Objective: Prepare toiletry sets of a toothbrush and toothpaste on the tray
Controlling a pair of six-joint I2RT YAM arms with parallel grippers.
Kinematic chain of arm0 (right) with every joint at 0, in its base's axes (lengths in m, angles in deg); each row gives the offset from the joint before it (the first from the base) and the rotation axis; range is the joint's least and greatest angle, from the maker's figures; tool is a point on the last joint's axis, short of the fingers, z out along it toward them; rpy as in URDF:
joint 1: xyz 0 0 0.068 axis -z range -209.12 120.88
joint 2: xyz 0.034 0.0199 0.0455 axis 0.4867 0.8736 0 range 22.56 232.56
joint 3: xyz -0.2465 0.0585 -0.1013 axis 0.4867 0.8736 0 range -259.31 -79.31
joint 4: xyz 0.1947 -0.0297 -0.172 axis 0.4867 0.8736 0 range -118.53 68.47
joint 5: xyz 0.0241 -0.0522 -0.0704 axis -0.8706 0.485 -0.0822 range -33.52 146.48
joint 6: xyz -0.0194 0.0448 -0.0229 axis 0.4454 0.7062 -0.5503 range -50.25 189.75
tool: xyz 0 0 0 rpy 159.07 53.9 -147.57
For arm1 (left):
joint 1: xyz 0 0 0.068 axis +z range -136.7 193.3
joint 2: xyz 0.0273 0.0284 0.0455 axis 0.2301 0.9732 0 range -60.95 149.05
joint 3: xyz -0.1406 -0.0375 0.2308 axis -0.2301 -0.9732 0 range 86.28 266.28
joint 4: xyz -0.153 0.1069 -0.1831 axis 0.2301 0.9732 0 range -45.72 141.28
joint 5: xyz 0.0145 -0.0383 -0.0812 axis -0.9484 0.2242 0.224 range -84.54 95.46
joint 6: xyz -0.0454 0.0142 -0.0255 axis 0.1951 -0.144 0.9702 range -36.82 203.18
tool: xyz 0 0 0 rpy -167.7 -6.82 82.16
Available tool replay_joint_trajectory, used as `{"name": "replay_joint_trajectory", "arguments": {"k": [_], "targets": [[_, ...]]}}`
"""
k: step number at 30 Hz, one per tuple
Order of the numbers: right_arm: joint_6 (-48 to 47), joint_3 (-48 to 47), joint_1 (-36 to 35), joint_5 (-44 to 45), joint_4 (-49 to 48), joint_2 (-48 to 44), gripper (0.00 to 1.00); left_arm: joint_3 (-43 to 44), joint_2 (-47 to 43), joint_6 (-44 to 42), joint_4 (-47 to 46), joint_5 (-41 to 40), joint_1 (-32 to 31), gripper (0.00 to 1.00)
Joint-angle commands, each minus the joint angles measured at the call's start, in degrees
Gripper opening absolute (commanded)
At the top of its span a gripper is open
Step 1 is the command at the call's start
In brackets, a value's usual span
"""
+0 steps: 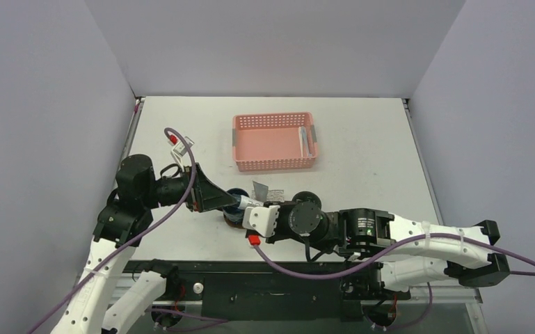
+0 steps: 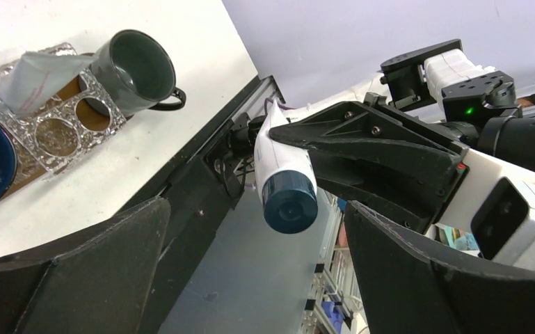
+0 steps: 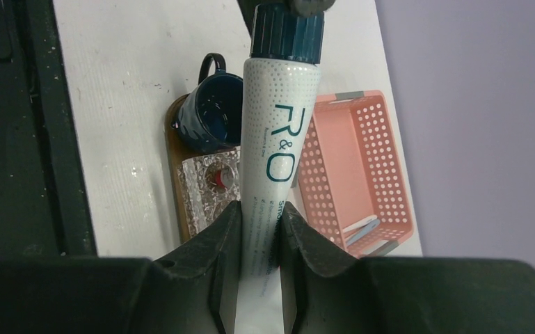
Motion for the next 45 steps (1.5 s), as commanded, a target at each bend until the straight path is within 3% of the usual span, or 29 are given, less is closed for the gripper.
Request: {"name": "replay_joint_trajectory", "arguments": {"k": [1,12,28,39,45], "targets": [[-5.8,-5.3,-1.6,5.3,0.2,2.5,0.13,-1.2,-0.9,0.7,-2.0,3.1,0.2,0.96],[-9.8,-11.1,-3.3,7.6,2.9,8.6,0.12,-2.8,-2.5,0.4,-1.4,4.6,0.2,1.00],[-10.6,-11.9,-3.4,5.9,2.2,11.3,0.12,-4.7,-2.9,1.4,-4.2,6.6,0.2,0.60],[-10.5,-12.0,-3.5,5.2,1.9,11.7,0.12,-6.2,-3.3,3.0,-7.2,7.6,0.2,0.44],[-9.9,-11.7,-3.6,5.2,1.5,11.9,0.12,-6.7,-3.6,3.6,-8.2,8.2,0.2,0.23]]}}
